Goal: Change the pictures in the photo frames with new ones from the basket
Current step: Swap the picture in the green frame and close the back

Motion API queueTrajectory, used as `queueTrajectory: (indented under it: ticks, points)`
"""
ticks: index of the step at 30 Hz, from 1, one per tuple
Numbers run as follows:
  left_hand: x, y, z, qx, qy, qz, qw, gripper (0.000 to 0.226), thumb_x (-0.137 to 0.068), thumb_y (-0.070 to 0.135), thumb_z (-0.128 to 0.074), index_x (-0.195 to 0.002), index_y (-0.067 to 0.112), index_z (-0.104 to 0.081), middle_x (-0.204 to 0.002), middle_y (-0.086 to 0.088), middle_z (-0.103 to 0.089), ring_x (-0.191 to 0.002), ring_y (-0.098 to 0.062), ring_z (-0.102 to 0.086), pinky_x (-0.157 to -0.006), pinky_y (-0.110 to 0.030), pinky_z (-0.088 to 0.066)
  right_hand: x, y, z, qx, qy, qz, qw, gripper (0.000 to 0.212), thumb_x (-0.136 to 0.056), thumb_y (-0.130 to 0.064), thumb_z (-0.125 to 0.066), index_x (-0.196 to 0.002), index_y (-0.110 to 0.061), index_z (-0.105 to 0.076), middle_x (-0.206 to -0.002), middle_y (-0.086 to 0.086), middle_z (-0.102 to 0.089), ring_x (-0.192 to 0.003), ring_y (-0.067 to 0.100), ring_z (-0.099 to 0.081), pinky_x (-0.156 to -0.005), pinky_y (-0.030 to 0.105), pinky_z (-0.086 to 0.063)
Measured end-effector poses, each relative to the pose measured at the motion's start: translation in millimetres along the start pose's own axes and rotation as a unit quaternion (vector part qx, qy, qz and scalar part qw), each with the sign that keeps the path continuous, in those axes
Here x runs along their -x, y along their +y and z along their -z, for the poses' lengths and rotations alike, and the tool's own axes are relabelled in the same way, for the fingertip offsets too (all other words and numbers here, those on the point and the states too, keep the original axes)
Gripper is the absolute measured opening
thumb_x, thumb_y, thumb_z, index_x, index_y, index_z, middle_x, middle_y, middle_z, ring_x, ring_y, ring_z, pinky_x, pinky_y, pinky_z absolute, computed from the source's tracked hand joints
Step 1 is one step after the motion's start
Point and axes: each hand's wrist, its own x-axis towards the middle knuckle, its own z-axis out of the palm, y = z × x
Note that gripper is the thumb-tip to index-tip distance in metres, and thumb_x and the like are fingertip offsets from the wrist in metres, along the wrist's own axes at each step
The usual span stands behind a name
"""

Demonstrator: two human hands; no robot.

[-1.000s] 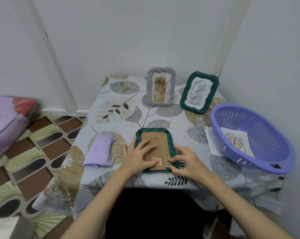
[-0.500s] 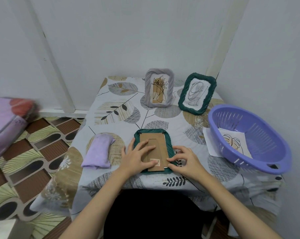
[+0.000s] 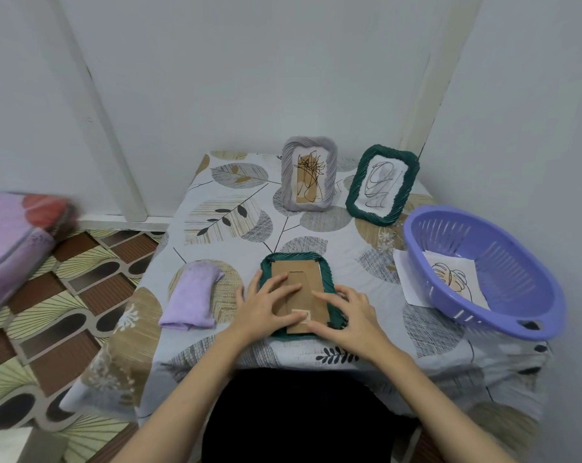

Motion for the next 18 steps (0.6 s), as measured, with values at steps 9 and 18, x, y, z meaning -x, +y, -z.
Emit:
queueTrajectory:
  ticks: [9, 18]
  points:
    - [20, -37, 14, 0.034, 0.013, -0.021, 0.999, 0.068, -0.058, 0.075, -0.038, -0.121, 0.052, -0.044, -0.149, 0.016, -0.026, -0.143, -0.014, -0.013, -0.114, -0.048, -0.016, 7, -9, -15, 0.063, -0.010, -0.043, 0.997, 0.070, -0.054, -0.077, -0.032, -0.120, -0.057, -0.043, -0.153, 0.006, -0.012, -0.136, 0.023, -0.011, -0.114, 0.043, -0.013]
    - [22, -24, 19, -0.071, 0.014, -0.074, 0.995, 0.090, -0.055, 0.076, -0.033, -0.133, 0.033, -0.045, -0.148, 0.016, -0.030, -0.142, -0.006, -0.015, -0.114, -0.035, -0.012, 8, -6, -21, 0.055, -0.001, -0.042, 0.998, 0.068, -0.057, -0.076, -0.030, -0.122, -0.057, -0.042, -0.154, 0.003, -0.011, -0.139, 0.026, -0.009, -0.115, 0.046, -0.006]
